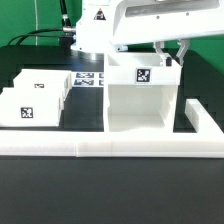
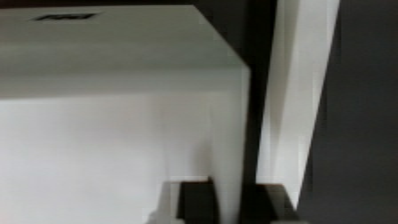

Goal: Assemble drawer

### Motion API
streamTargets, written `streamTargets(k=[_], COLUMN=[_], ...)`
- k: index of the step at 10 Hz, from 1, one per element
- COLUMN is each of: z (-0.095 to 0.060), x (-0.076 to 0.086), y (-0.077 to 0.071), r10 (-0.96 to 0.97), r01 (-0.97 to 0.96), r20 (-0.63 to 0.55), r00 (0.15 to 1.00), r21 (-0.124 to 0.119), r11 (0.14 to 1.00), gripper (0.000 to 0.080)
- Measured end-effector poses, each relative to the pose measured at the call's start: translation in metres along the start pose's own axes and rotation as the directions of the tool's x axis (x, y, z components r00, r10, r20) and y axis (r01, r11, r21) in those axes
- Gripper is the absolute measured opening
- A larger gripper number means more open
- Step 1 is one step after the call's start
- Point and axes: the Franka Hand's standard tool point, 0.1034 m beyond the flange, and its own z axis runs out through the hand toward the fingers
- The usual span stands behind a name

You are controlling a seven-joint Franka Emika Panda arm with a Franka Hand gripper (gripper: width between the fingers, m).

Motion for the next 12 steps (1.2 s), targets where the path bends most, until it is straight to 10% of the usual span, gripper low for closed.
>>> streamTargets(k=[12], z=[-0.0025], x=[0.0096], y=[-0.0009], r10=[0.684], r01=[-0.683], r20=[-0.020], r00=[0.729], r21=[0.042], r11=[0.729], gripper=[0.0046])
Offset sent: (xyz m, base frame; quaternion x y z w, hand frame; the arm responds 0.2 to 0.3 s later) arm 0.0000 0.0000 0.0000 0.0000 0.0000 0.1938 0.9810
